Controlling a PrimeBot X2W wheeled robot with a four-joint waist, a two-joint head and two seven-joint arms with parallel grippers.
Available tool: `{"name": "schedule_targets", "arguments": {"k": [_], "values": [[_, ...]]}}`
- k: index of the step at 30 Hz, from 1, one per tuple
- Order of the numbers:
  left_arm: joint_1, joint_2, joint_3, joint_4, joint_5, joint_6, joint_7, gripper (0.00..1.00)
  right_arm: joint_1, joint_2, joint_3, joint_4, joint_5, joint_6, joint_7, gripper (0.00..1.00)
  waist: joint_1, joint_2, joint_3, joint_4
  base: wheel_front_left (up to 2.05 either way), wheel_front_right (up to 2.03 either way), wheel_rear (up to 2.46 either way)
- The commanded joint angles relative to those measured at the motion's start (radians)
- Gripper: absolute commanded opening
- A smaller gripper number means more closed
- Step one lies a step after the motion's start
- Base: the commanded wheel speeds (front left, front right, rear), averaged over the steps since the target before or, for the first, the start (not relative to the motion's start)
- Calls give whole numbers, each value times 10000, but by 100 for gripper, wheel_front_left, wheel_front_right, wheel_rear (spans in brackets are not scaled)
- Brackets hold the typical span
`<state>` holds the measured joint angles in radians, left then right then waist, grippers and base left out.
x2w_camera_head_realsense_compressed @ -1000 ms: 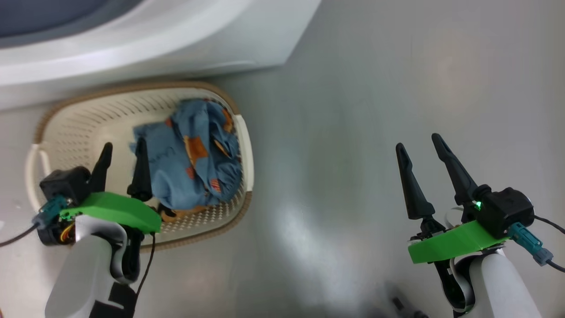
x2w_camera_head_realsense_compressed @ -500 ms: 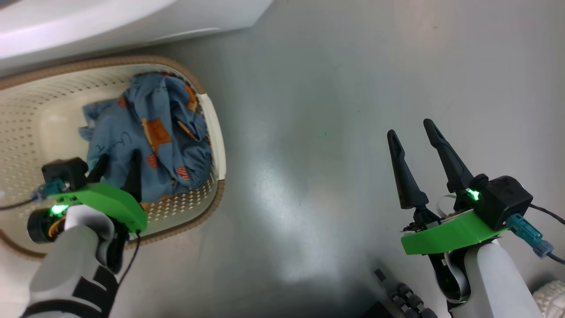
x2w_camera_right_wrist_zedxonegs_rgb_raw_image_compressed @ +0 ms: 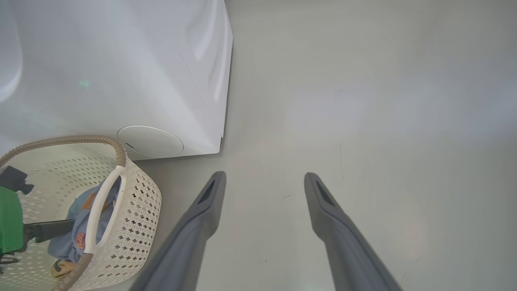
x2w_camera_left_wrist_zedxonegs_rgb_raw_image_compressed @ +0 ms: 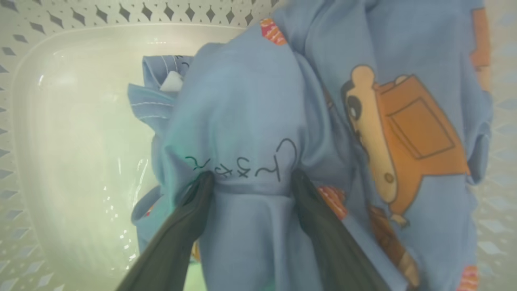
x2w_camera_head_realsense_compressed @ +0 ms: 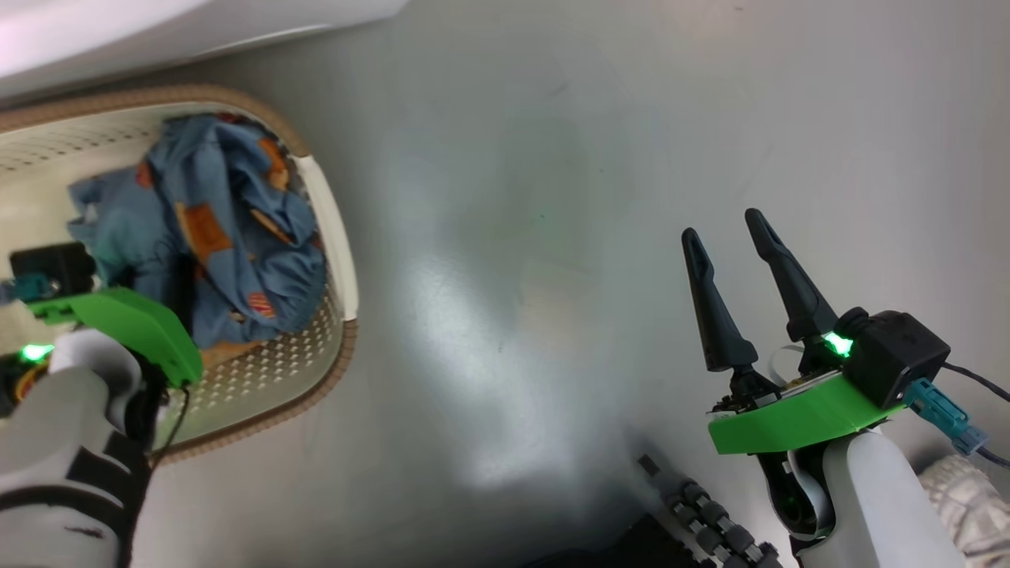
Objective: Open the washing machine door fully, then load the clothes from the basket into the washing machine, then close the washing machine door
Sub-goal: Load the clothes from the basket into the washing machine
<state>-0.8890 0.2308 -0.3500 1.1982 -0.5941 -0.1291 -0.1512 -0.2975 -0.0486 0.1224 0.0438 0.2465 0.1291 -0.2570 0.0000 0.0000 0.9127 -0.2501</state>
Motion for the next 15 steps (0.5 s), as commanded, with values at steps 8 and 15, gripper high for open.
{"name": "schedule_targets", "arguments": {"k": [8,15], "values": [[-458,501,92,568,-88,285,639,49,310,-16,353,-163,332,16,-48,100,0,0,295,-457,0,0,0],[-476,308,16,555,-228,103,217,0,222,-16,177,-136,312,16,-48,100,0,0,-19,-246,0,0,0]]}}
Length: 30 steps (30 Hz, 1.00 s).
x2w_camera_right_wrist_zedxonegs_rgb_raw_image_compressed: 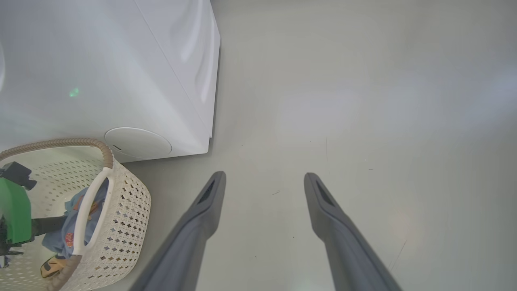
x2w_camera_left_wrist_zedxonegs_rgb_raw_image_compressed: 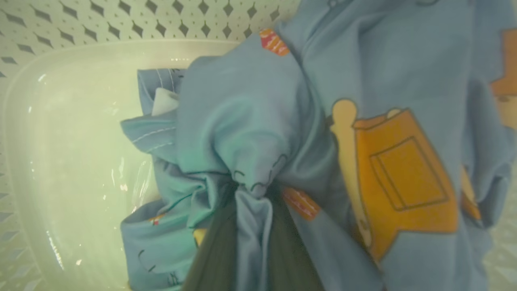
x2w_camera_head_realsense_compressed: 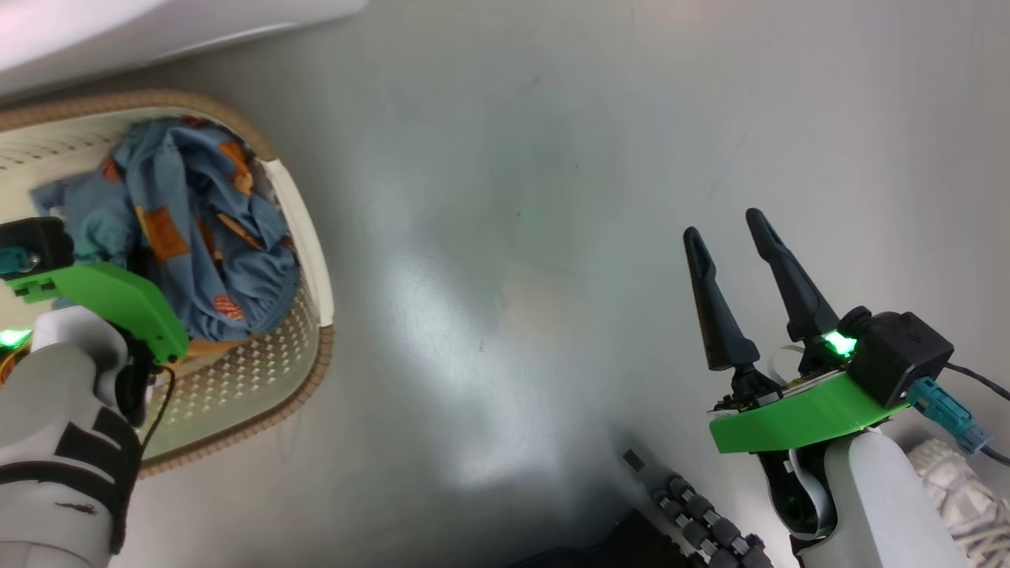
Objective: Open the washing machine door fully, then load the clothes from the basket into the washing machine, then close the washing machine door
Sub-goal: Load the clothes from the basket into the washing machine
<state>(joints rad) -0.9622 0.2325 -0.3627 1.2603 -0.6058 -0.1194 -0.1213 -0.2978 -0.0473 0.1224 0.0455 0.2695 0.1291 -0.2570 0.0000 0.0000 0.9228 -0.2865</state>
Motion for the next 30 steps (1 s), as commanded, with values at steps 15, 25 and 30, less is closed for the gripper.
{"name": "schedule_targets", "arguments": {"k": [15,25,30], "values": [[2075,-302,-734,-2015,-921,-111,-1372,0,215,-29,-225,208,-335,16,-48,100,0,0,-1874,1118,0,0,0],[3495,-276,-191,-4471,-954,-112,-1402,0,460,-29,-350,386,-641,16,-48,100,0,0,-2954,1530,0,0,0],[4282,-451,446,-5764,-550,-112,-1403,0,636,-29,-430,521,-767,16,-48,100,0,0,-3508,1787,0,0,0]]}}
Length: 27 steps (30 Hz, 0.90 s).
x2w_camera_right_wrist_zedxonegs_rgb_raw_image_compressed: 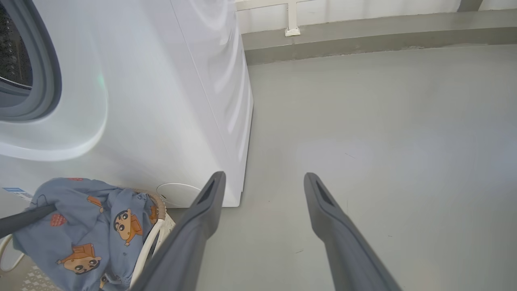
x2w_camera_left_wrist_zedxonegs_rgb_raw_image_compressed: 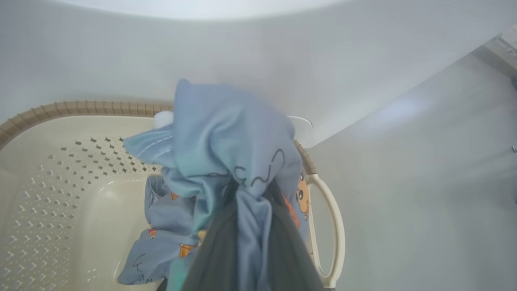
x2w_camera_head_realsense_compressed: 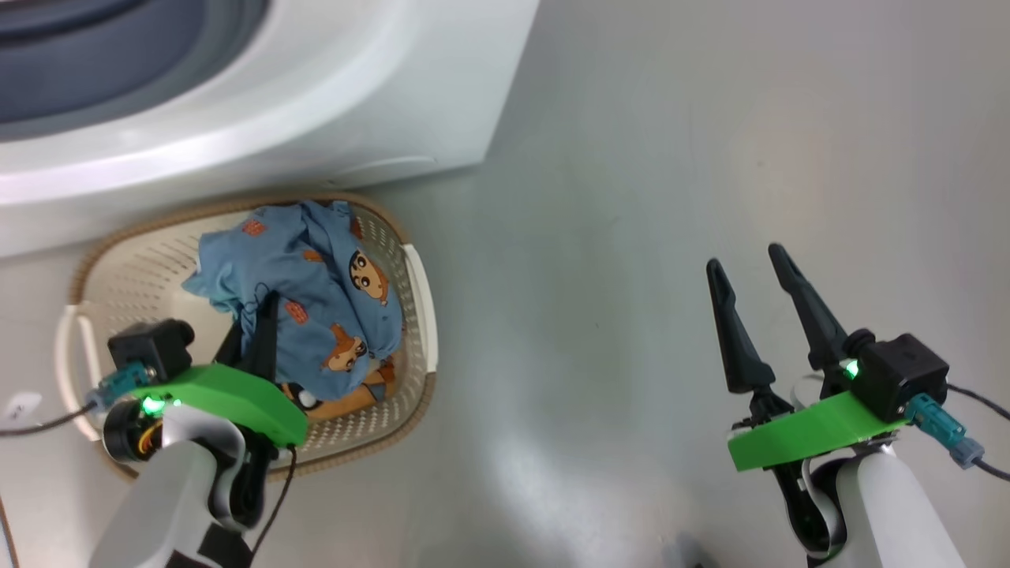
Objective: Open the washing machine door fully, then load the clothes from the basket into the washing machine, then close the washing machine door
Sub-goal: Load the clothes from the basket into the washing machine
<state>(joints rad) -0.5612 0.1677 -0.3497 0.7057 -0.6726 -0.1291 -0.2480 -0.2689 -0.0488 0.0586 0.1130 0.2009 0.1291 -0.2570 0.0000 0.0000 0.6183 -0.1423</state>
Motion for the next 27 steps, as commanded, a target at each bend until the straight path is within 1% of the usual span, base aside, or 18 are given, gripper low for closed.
{"name": "schedule_targets", "arguments": {"k": [1,9,27], "values": [[424,154,448,-450,200,-14,-136,0,381,-14,192,-129,-98,16,-48,100,0,0,-567,398,0,0,0],[1463,-221,1386,-2060,829,-15,-136,0,617,-14,55,43,-281,16,-48,100,0,0,-1367,760,0,0,0],[3058,-832,2748,-4923,1941,-15,-137,0,1081,-14,-144,97,-525,16,-48,100,0,0,-2942,1278,0,0,0]]}}
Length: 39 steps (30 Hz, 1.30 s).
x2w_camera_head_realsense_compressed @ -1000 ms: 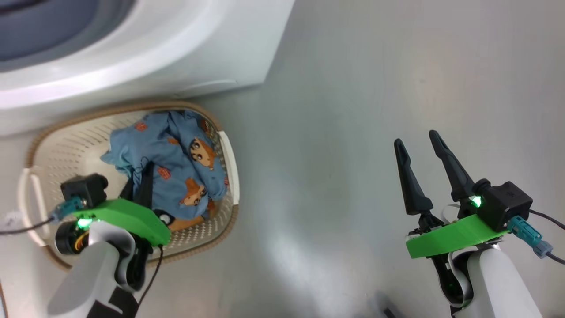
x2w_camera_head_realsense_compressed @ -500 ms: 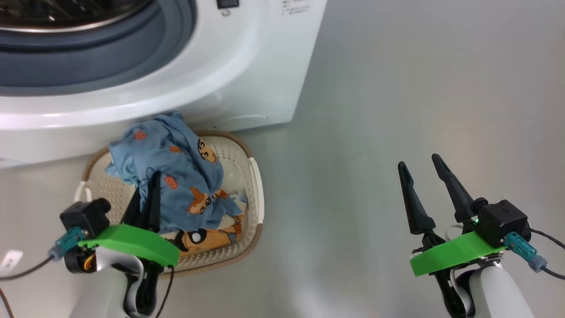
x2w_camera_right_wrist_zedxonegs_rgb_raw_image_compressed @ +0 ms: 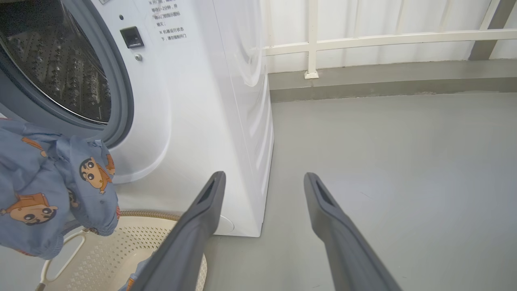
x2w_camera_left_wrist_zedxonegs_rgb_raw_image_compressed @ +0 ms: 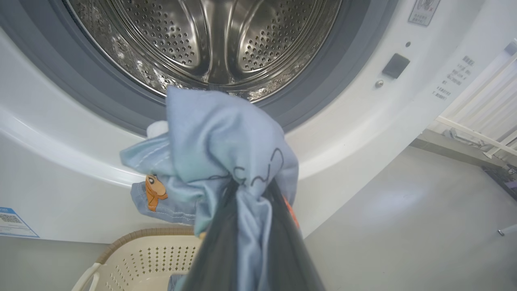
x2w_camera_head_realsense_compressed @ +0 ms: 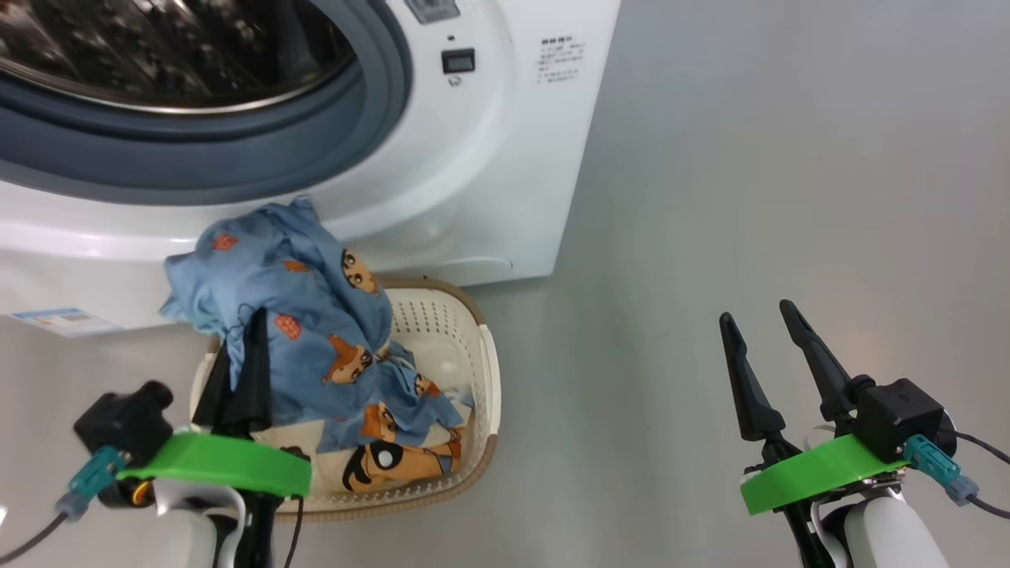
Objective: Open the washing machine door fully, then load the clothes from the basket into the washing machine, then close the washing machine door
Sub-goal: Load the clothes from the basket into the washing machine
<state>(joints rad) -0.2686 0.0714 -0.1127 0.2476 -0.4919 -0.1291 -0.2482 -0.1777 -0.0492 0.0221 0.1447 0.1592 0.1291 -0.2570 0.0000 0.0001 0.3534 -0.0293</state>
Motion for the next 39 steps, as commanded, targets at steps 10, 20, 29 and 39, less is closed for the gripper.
{"name": "schedule_targets", "arguments": {"k": [10,20,29,39], "values": [[903,66,899,-1590,939,-15,-135,0,407,-10,21,-430,-281,16,-48,100,0,-1,-981,280,0,0,0],[1858,-125,1571,-2257,1711,-15,-135,0,874,-10,3,-519,-382,16,-48,100,0,-1,-2031,275,0,0,0],[2531,-194,1952,-2448,2345,-15,-135,0,1232,-10,-20,-569,-476,16,-48,100,0,-1,-2706,225,0,0,0],[2931,-209,2184,-2563,2554,17,-135,0,1417,-10,-112,-762,-531,16,-48,100,0,-1,-2902,244,0,0,0]]}}
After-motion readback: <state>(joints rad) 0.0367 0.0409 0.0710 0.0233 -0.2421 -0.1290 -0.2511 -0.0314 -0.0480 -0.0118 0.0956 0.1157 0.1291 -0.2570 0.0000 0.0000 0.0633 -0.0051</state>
